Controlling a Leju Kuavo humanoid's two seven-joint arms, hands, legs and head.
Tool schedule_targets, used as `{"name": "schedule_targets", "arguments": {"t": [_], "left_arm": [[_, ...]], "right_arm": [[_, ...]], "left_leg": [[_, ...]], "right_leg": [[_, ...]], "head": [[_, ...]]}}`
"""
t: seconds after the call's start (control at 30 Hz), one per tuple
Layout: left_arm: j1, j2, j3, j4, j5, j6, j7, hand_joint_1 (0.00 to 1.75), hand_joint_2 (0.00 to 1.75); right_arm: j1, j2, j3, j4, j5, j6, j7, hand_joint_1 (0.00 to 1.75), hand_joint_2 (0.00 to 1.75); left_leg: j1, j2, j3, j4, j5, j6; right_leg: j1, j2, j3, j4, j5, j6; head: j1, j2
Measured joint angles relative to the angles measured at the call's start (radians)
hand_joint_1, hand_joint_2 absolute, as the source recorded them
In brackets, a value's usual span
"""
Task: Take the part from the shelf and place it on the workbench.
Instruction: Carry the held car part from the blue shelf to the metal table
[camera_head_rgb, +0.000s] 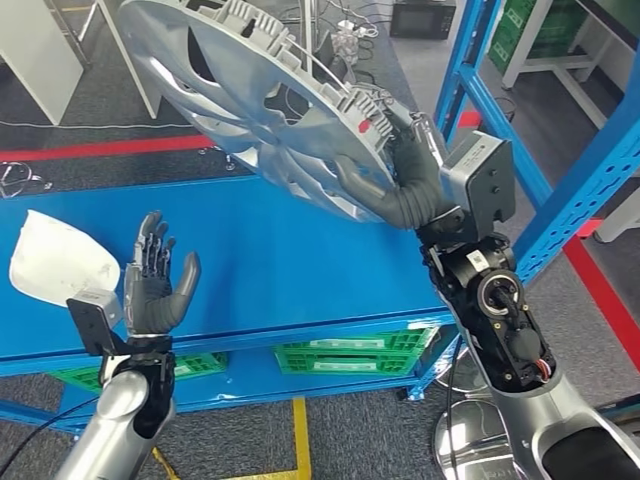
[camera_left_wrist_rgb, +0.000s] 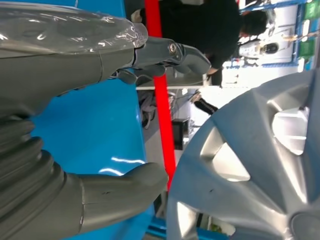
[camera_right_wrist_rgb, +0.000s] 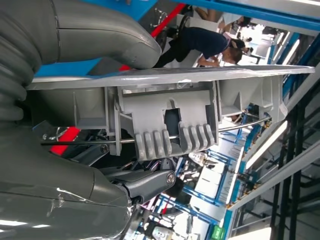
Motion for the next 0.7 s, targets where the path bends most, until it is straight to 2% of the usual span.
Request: {"name": "schedule_targets", "arguments": {"t": [0.07, 0.1, 0.13, 0.2, 0.23, 0.27, 0.3, 0.37, 0.4, 0.43, 0.53, 0.6, 0.63, 0.7], "left_arm": [[0.000, 0.001, 0.000, -0.001, -0.001, 0.000, 0.000, 0.00, 1.75], [-0.001, 0.002, 0.000, -0.001, -0.001, 0.000, 0.000, 0.00, 1.75], [-0.002, 0.002, 0.000, -0.002, -0.002, -0.001, 0.000, 0.00, 1.75], [0.000, 0.002, 0.000, -0.002, -0.004, -0.002, 0.000, 0.00, 1.75], [0.002, 0.003, 0.000, -0.002, -0.005, -0.004, 0.000, 0.00, 1.75], [0.004, 0.003, 0.000, -0.002, -0.005, -0.006, 0.000, 0.00, 1.75], [0.005, 0.004, 0.000, -0.002, -0.005, -0.007, 0.000, 0.00, 1.75], [0.004, 0.004, 0.001, -0.002, -0.006, -0.009, -0.001, 0.00, 1.75], [0.003, 0.004, 0.001, -0.002, -0.007, -0.010, -0.001, 0.00, 1.75], [0.002, 0.004, 0.001, -0.002, -0.008, -0.011, -0.002, 0.00, 1.75], [0.001, 0.003, 0.001, -0.002, -0.011, -0.010, -0.003, 0.00, 1.75], [0.001, 0.002, 0.001, -0.002, -0.013, -0.010, -0.003, 0.00, 1.75], [0.001, 0.001, 0.001, -0.002, -0.014, -0.009, -0.003, 0.00, 1.75], [0.002, 0.000, 0.001, -0.002, -0.014, -0.009, -0.003, 0.00, 1.75]], "right_arm": [[-0.003, 0.000, 0.002, 0.001, 0.000, 0.000, 0.000, 1.75, 1.75], [-0.003, 0.000, 0.002, 0.002, 0.000, 0.000, 0.000, 1.75, 1.75], [-0.004, 0.000, 0.002, 0.002, 0.000, 0.000, 0.000, 1.75, 1.75], [-0.004, 0.000, 0.004, 0.002, -0.001, 0.001, 0.000, 1.75, 1.75], [-0.004, 0.000, 0.004, 0.003, -0.001, 0.002, 0.000, 1.75, 1.75], [-0.003, 0.000, 0.005, 0.004, -0.001, 0.003, 0.000, 1.75, 1.75], [-0.003, 0.000, 0.006, 0.006, -0.001, 0.004, 0.000, 1.75, 1.75], [-0.003, 0.000, 0.007, 0.008, -0.004, 0.006, 0.000, 1.75, 1.75], [-0.003, 0.000, 0.008, 0.008, -0.007, 0.007, 0.000, 1.75, 1.75], [-0.004, 0.000, 0.008, 0.008, -0.011, 0.007, 0.000, 1.75, 1.75], [-0.004, 0.000, 0.011, 0.010, -0.017, 0.008, 0.000, 1.75, 1.75], [-0.004, 0.000, 0.012, 0.011, -0.017, 0.009, 0.000, 1.75, 1.75], [-0.003, 0.000, 0.012, 0.011, -0.017, 0.010, 0.000, 1.75, 1.75], [-0.002, 0.000, 0.012, 0.013, -0.018, 0.010, 0.000, 1.75, 1.75]], "left_leg": [[0.000, 0.007, -0.007, 0.013, -0.010, -0.009], [-0.001, 0.017, -0.022, 0.045, -0.029, -0.014], [0.000, 0.031, -0.047, 0.099, -0.056, -0.019], [0.004, 0.048, -0.120, 0.240, -0.110, -0.026], [0.005, 0.051, -0.147, 0.286, -0.119, -0.028], [0.006, 0.053, -0.155, 0.294, -0.110, -0.029], [0.007, 0.055, -0.142, 0.259, -0.084, -0.028], [0.006, 0.068, -0.072, 0.113, -0.019, -0.025], [0.005, 0.074, -0.041, 0.051, 0.001, -0.022], [0.003, 0.077, -0.023, 0.014, 0.010, -0.017], [0.000, 0.066, -0.016, 0.002, 0.009, 0.000], [0.002, 0.059, -0.012, -0.001, 0.009, 0.011], [0.003, 0.055, -0.010, -0.002, 0.009, 0.016], [0.001, 0.047, -0.008, -0.002, 0.007, 0.021]], "right_leg": [[-0.005, -0.008, 0.004, -0.006, 0.005, -0.009], [-0.008, -0.013, 0.007, -0.010, 0.007, -0.015], [-0.009, -0.018, 0.009, -0.013, 0.009, -0.019], [-0.008, -0.026, 0.009, -0.012, 0.009, -0.023], [-0.008, -0.031, 0.009, -0.012, 0.008, -0.023], [-0.008, -0.035, 0.009, -0.012, 0.007, -0.023], [-0.008, -0.039, 0.009, -0.011, 0.006, -0.021], [-0.007, -0.046, 0.011, -0.010, 0.001, -0.015], [-0.005, -0.048, 0.011, -0.009, -0.001, -0.011], [-0.002, -0.050, 0.012, -0.009, -0.004, -0.006], [-0.001, -0.056, 0.016, -0.010, -0.011, 0.010], [-0.005, -0.049, 0.001, 0.027, -0.040, 0.019], [-0.006, -0.042, -0.023, 0.080, -0.069, 0.022], [-0.006, -0.032, -0.091, 0.226, -0.134, 0.024]], "head": [[-0.004, 0.000], [-0.010, 0.000], [-0.016, 0.000], [-0.030, 0.000], [-0.034, 0.000], [-0.037, 0.000], [-0.040, 0.000], [-0.044, 0.000], [-0.045, 0.000], [-0.044, 0.000], [-0.037, 0.000], [-0.032, 0.000], [-0.027, 0.000], [-0.015, 0.000]]}}
